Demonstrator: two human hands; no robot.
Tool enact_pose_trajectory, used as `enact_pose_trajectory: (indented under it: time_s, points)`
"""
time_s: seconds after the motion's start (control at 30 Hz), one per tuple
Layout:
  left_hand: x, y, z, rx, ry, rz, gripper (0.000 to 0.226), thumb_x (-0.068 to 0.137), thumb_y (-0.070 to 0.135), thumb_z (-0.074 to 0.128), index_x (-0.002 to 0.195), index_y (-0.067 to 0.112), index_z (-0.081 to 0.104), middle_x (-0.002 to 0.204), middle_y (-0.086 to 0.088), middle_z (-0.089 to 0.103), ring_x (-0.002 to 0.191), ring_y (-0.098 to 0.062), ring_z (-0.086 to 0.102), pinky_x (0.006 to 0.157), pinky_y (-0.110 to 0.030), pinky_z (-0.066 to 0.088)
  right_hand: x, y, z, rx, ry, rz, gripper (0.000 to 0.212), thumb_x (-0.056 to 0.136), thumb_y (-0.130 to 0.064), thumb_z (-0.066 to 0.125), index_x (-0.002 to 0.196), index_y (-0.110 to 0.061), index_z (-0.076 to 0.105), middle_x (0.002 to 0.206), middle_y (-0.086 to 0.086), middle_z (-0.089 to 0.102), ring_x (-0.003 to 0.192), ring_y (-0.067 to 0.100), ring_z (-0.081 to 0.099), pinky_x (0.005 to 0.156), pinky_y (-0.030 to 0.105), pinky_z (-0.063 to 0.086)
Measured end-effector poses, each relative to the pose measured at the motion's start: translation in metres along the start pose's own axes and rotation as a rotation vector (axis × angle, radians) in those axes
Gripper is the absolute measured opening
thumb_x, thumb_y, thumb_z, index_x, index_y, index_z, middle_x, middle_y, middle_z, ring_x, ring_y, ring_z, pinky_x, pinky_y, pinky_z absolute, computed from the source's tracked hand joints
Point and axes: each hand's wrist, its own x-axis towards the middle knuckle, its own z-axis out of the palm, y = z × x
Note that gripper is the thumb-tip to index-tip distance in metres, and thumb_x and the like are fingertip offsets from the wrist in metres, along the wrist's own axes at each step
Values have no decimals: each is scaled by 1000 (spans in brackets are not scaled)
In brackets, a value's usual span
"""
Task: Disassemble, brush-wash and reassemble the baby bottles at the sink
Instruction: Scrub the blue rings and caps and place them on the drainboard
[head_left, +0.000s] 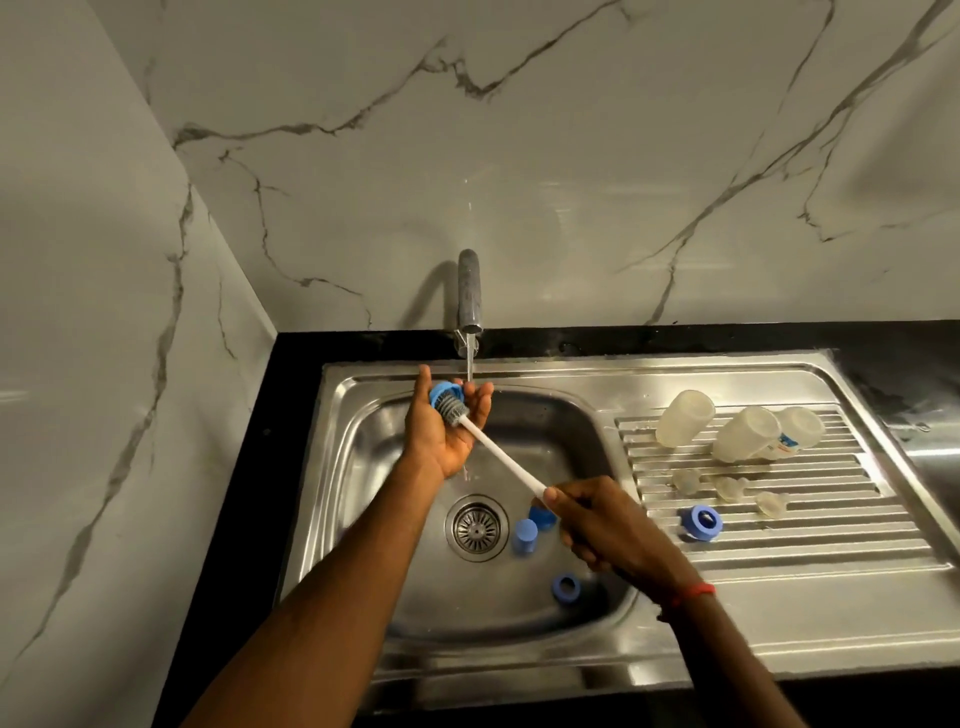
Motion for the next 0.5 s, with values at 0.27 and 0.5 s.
enact_pose_trajectory:
  time_s: [0.27,0.5]
  points:
    - [-30,-11,-16,-79,222,12,56,95,59,54,90,4,61,71,-10,68,81,-32,72,77,-37,60,-12,21,-6,-1014,541,-464,32,83,-36,77,112,-22,72,73,5,62,56,23,60,46,29,41]
    - [-36,-4,1,-80,227,55,58,98,58,49,98,1,61,72,-10,70,76,-29,73,68,-33,62,-26,12,22,-1013,439,-397,37,96,-38,36,104,-17,66,65,8,60,51,32,58,43,35,39]
